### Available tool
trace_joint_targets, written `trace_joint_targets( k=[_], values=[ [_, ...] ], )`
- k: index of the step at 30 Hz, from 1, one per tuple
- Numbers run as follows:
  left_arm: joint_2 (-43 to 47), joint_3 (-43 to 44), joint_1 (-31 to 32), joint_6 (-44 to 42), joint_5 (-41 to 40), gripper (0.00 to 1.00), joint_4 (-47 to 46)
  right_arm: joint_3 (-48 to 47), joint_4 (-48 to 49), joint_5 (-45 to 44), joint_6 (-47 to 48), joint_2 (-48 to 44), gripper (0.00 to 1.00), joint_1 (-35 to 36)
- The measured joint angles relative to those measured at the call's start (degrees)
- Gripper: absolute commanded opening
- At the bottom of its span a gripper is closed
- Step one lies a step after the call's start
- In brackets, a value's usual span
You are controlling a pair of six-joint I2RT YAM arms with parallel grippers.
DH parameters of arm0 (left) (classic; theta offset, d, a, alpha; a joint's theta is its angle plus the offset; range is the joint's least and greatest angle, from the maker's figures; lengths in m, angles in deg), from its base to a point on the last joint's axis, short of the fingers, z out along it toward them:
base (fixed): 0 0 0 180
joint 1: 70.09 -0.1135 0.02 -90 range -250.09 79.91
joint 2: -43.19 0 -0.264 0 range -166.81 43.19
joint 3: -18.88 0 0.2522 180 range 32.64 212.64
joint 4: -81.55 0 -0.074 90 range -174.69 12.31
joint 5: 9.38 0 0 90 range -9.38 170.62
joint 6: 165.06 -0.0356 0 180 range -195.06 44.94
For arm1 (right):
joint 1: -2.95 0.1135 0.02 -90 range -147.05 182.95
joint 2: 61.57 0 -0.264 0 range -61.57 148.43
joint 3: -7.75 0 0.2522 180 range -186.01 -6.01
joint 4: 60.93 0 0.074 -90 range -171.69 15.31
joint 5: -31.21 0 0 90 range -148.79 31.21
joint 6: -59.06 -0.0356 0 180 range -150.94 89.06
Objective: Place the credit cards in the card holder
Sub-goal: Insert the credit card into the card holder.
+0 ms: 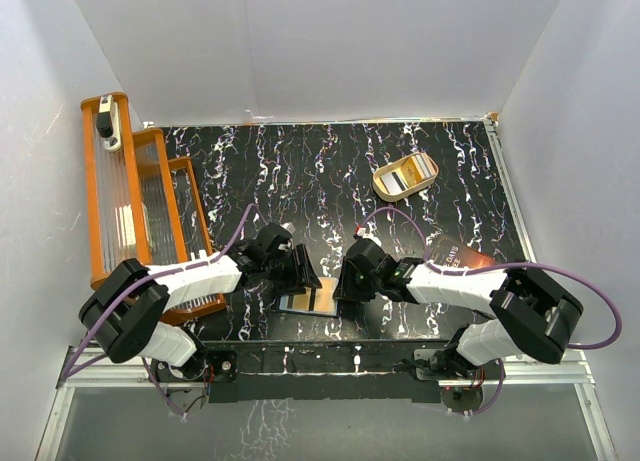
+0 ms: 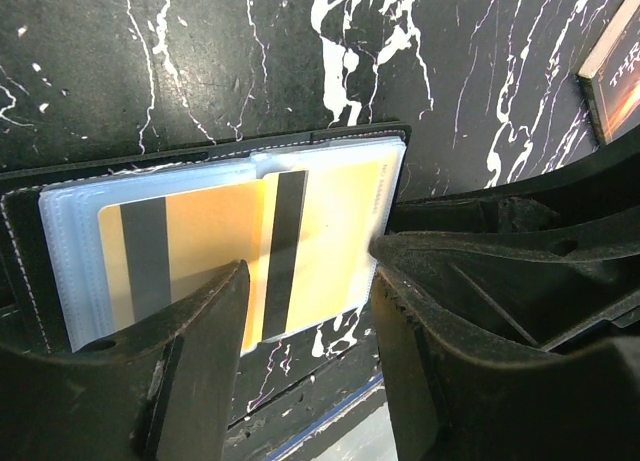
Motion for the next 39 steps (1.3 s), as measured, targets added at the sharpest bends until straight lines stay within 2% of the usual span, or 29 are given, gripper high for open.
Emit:
trace_joint_targets(
  k=[28,34,39],
  values=[
    [-2.93,-1.97,0.98,4.57,4.63,0.49,-9.55,0.02,0.13,0.02,0.00,0.00,0.28,0.00],
    [0.20,-0.76,1.11,3.54,2.36,0.49,-3.87,-0.22,-1.55,-0.09,0.28,-0.63,0.31,0.00],
    [4.31,1.16,1.09,2.56,-0.33,0.38,0.24,-1.90,-4.39,-0.15,0.26,-2.67,0.37,0.00]
  ],
)
